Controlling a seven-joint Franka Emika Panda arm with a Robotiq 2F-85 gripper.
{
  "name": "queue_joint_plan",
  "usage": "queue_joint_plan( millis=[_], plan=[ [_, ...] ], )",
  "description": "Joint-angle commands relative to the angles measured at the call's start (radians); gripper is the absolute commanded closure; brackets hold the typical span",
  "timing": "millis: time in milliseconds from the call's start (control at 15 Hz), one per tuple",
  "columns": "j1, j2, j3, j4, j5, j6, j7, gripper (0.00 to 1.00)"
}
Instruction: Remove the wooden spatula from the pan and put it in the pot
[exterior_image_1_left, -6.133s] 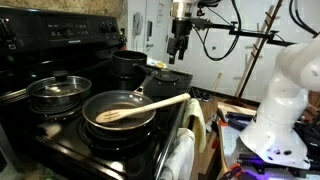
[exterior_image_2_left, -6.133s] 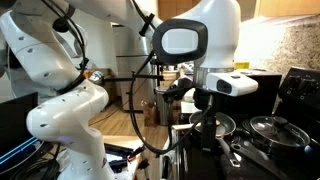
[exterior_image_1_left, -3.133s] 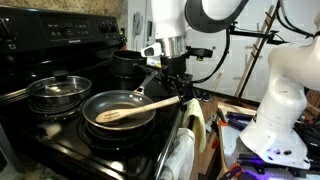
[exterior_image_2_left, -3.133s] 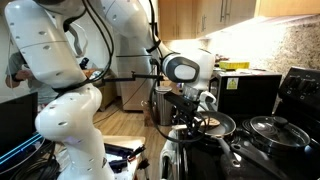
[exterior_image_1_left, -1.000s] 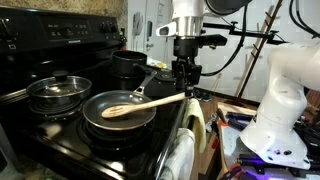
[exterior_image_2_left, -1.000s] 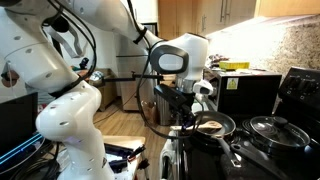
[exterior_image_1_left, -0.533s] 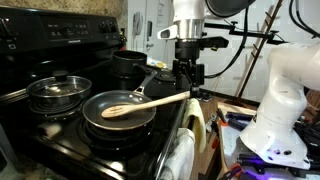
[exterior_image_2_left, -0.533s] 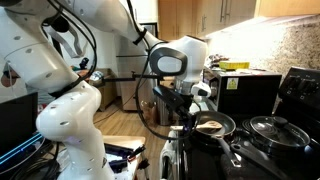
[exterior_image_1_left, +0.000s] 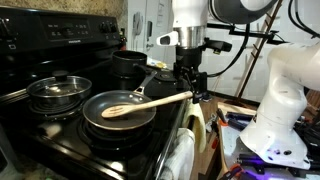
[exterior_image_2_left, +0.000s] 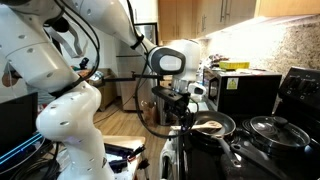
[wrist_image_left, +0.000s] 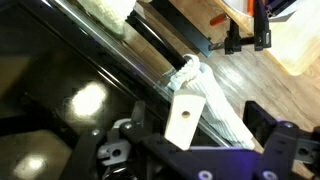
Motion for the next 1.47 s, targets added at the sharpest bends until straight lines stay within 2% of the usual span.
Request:
queue_joint_plan(
  millis=[0, 67, 133, 200, 400, 867, 933, 1200, 1400],
  plan=[
    [0.003, 0.027, 0.036, 0.018, -0.057, -0.017, 0.071, 0.0],
    [0.005, 0.029, 0.041, 0.018, -0.062, -0.012, 0.079, 0.0],
    [0.003, 0.035, 0.046, 0.024, -0.074, -0.021, 0.089, 0.25],
    [0.003, 0.038, 0.051, 0.025, -0.082, -0.019, 0.095, 0.26],
    [0.003, 0.049, 0.057, 0.035, -0.099, -0.025, 0.109, 0.48],
    [0.001, 0.057, 0.056, 0.039, -0.106, -0.028, 0.113, 0.91],
    [-0.001, 0.054, 0.053, 0.038, -0.106, -0.028, 0.113, 0.95],
    [-0.018, 0.023, 0.037, 0.032, -0.108, -0.034, 0.123, 0.93],
    [-0.045, -0.032, -0.001, 0.033, -0.105, -0.048, 0.126, 0.93]
  ],
)
